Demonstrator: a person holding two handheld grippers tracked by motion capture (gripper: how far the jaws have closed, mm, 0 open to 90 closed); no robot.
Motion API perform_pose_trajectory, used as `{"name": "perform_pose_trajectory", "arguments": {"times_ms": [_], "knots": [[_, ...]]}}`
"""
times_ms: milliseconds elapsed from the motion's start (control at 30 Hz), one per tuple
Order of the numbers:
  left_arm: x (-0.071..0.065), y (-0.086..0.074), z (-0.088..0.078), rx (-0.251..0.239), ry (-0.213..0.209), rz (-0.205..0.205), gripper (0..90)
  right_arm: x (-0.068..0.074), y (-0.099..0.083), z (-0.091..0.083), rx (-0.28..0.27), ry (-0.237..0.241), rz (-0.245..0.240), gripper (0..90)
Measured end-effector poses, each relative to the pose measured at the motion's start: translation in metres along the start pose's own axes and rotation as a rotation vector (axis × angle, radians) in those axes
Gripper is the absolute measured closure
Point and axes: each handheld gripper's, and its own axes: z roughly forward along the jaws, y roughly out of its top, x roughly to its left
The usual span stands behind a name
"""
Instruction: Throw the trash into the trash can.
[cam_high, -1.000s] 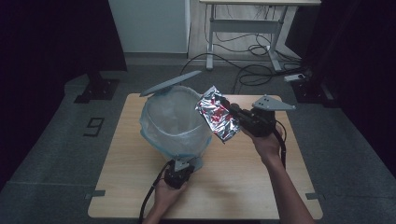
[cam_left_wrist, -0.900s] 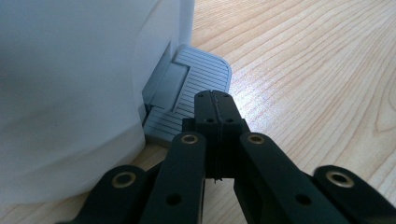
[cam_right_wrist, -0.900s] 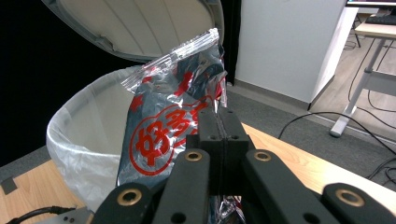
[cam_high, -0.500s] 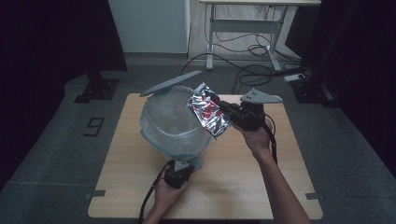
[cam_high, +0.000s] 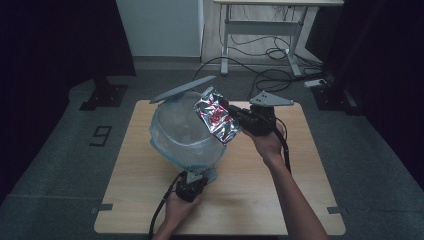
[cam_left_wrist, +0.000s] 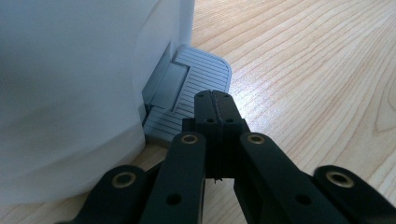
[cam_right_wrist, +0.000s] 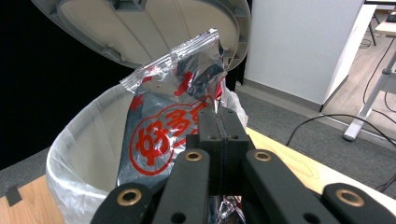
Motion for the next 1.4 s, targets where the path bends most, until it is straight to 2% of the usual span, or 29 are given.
{"name": "perform_pose_trajectory", "arguments": {"times_ms": [567,833,1400], "knots": [[0.000,0.000,0.000,0.002,-0.003,0.003,90.0,0.007,0.018,0.015,0.002,0.014,-0.008,89.6],[0.000,0.000,0.000,0.002,-0.001,0.004,90.0,0.010,0.020,0.026,0.011,0.029,0.010,89.6],[-0.001,0.000,0.000,-0.001,0.009,0.012,90.0,0.011,0.022,0.043,0.016,0.039,0.014,89.5]]}}
